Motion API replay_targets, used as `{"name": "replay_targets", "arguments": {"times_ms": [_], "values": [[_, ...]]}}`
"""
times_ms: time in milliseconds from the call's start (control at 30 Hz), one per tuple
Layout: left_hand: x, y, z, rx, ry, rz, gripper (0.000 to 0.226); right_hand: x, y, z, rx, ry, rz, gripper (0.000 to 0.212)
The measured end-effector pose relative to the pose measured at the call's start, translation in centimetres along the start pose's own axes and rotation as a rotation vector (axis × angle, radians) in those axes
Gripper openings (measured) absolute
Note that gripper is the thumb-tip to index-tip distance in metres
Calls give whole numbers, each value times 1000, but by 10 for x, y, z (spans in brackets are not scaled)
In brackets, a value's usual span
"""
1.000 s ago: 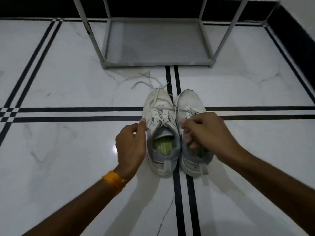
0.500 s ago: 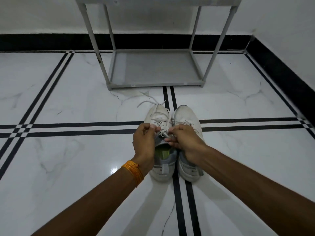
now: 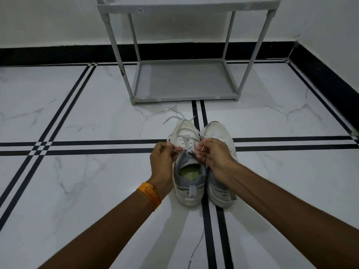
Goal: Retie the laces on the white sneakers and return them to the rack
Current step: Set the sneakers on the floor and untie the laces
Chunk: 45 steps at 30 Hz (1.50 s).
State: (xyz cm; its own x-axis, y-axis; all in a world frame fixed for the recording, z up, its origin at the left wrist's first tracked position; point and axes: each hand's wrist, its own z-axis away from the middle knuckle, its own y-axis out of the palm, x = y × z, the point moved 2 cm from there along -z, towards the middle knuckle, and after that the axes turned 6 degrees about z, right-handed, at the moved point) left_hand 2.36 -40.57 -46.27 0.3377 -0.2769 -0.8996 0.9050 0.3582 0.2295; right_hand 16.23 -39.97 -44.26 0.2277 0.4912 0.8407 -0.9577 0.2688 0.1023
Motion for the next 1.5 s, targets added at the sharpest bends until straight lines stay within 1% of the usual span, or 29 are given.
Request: {"name": "replay_targets", "arguments": {"times_ms": [100, 167, 300, 367, 400, 467, 533, 600, 633, 733, 833, 900, 933, 967, 1000, 1033, 1067, 1100, 1167, 1267, 1333, 1433, 1500], "values": [[0, -2, -5, -16, -43, -6, 21, -7, -4, -6, -38, -12, 85, 28], [1, 0, -11, -44, -73, -1, 22, -10, -2, -12, -45, 2, 93, 32], [0, 7, -17, -44, -67, -27, 19, -8, -4, -22, 34, 60, 53, 40], [2, 8, -16, -39, -58, -30, 17, -6, -6, -23, 104, 85, 37, 41], [2, 7, -14, -37, -50, -29, 17, -6, -6, -21, 105, 84, 35, 41], [1, 6, -12, -18, -18, -29, 15, -4, -7, -15, 50, 27, 78, 38], [-6, 6, -7, 48, 39, -66, 15, 0, -8, -6, 14, -92, 213, 30], [-19, 11, -2, 147, 113, -103, 17, 11, -7, 4, 58, -179, 305, 21], [-28, 13, 0, 192, 154, -120, 19, 19, -5, 9, 99, -196, 307, 17], [-55, 20, 6, 294, 278, -195, 22, 55, -1, 20, 174, -279, 308, 20], [-76, 28, 17, 436, 470, -310, 20, 93, 3, 26, 160, -387, 363, 20], [-85, 35, 28, 598, 656, -493, 14, 112, 7, 29, 168, -443, 399, 19], [-88, 38, 30, 682, 795, -678, 10, 119, 10, 30, 170, -474, 439, 20], [-89, 41, 30, 742, 975, -922, 8, 124, 14, 32, 169, -509, 491, 21], [-89, 43, 27, 767, 1162, -1160, 8, 128, 17, 34, 163, -551, 551, 22], [-90, 45, 22, 759, 1316, -1336, 12, 131, 21, 36, 153, -595, 607, 22], [-92, 46, 15, 732, 1416, -1458, 17, 133, 23, 38, 139, -636, 654, 23], [-95, 47, 9, 700, 1454, -1554, 22, 133, 25, 39, 124, -670, 682, 23], [-105, 48, 1, 627, 1422, -1656, 31, 131, 24, 40, 93, -703, 687, 24], [-114, 53, -2, 565, 1446, -1621, 29, 125, 16, 37, 76, -661, 620, 24], [-113, 56, -1, 595, 1399, -1479, 21, 122, 12, 35, 107, -615, 558, 20], [-109, 53, -5, 672, 1214, -1227, 16, 122, 13, 35, 180, -589, 516, 16], [-110, 49, -8, 676, 1135, -1109, 14, 123, 15, 36, 201, -592, 527, 15]]}}
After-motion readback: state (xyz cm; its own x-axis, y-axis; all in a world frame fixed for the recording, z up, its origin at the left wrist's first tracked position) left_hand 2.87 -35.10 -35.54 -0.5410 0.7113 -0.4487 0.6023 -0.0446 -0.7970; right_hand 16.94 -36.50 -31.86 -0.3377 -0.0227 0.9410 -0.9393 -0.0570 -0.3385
